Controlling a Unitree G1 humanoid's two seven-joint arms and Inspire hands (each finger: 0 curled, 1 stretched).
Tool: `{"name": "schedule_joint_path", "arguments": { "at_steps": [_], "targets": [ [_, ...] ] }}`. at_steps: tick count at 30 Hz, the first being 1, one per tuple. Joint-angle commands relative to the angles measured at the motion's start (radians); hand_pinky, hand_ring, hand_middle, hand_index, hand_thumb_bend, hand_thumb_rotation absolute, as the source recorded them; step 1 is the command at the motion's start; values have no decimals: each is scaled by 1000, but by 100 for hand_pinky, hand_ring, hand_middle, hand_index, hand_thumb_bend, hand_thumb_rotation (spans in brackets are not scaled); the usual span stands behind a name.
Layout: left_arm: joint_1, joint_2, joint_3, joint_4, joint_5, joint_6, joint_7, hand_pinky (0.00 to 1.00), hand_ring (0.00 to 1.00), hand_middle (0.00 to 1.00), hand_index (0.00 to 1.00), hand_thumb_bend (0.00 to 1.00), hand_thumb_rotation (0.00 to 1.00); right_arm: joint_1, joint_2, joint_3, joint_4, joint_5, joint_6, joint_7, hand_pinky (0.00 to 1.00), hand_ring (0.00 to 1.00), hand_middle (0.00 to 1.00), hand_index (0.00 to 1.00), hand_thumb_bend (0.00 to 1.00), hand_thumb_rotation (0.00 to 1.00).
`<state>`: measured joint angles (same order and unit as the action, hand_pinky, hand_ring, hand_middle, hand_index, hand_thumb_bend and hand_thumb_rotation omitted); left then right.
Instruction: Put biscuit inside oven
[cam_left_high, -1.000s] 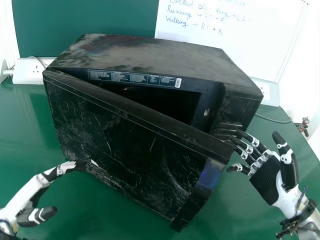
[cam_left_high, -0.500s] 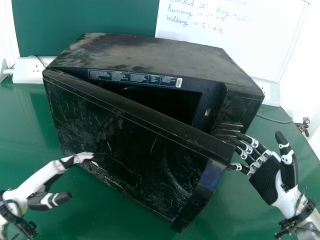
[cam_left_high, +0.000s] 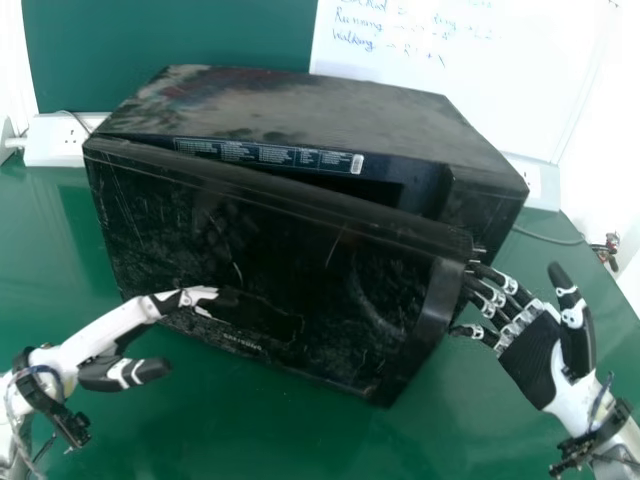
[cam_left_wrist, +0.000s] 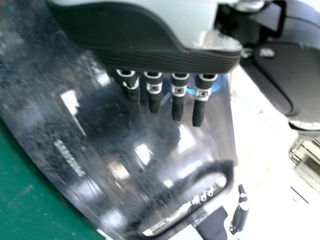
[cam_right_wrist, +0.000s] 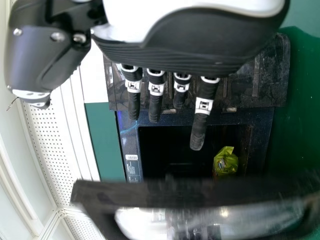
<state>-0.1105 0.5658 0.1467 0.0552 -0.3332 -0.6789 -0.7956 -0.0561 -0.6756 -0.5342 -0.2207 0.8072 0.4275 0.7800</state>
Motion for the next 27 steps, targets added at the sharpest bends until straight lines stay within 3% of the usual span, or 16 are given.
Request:
{"name": "schedule_joint_path", "arguments": {
  "at_steps": [1,9,18,27],
  "targets": [
    [-24,-3,-14,18,-8,3,-16,98,100,100,100,100,100,11,4,-10,-13,-13,-19,-6,60,85,90,87,82,97],
    [-83,-7,-28,55,-14,24,-44,100,100,100,100,100,100,17,0,-11,-15,-37,-37,-14,60,84,89,86,83,95],
    [-142,1,-35,84,38,27,-46,100,100,100,100,100,100,20,-2,-13,-10,-39,-34,-13,60,83,89,87,85,96],
    [-236,-16,-49,179,41,9,-69,97,100,100,100,100,100,20,0,-9,-10,-44,-43,-9,66,83,89,87,83,97]
  ]
}}
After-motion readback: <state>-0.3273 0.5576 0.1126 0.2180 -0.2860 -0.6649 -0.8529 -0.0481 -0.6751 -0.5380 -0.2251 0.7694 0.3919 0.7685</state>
